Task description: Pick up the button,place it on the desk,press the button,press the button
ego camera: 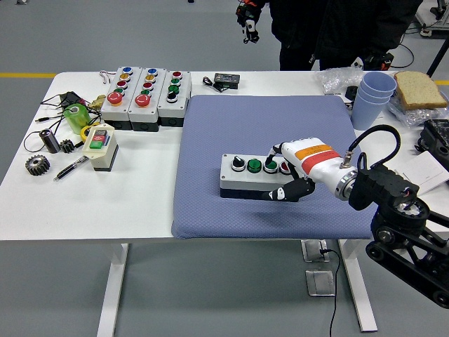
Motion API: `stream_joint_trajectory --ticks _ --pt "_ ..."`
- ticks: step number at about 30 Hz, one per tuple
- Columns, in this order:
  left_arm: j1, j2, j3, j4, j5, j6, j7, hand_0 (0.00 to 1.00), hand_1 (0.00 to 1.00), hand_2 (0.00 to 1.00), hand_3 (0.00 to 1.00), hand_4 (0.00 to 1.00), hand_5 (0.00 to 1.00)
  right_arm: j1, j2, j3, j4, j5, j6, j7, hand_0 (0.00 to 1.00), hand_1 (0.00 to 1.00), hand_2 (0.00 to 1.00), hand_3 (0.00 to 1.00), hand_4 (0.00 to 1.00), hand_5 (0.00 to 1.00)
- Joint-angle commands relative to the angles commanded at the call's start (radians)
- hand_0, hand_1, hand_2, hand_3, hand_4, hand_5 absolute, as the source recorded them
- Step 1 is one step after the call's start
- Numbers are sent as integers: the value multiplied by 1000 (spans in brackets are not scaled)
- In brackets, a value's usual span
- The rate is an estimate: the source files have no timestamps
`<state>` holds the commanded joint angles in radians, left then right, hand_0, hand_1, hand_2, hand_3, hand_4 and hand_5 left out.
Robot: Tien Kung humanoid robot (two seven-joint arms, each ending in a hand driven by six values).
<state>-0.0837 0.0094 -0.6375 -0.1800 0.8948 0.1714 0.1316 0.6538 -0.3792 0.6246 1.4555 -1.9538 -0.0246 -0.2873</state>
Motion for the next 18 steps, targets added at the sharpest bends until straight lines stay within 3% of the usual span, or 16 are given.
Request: stream_joint_trajectory --ticks 8,18 --pt "-1 1 2 0 -2 0 -1 622 658 677 596 334 636 -12 5 -13 -36 6 10 -4 98 2 161 653 994 561" --pt "-2 2 -2 0 4 0 0 622 658 676 597 334 636 1 -15 71 39 11 -27 10 102 2 162 655 996 563"
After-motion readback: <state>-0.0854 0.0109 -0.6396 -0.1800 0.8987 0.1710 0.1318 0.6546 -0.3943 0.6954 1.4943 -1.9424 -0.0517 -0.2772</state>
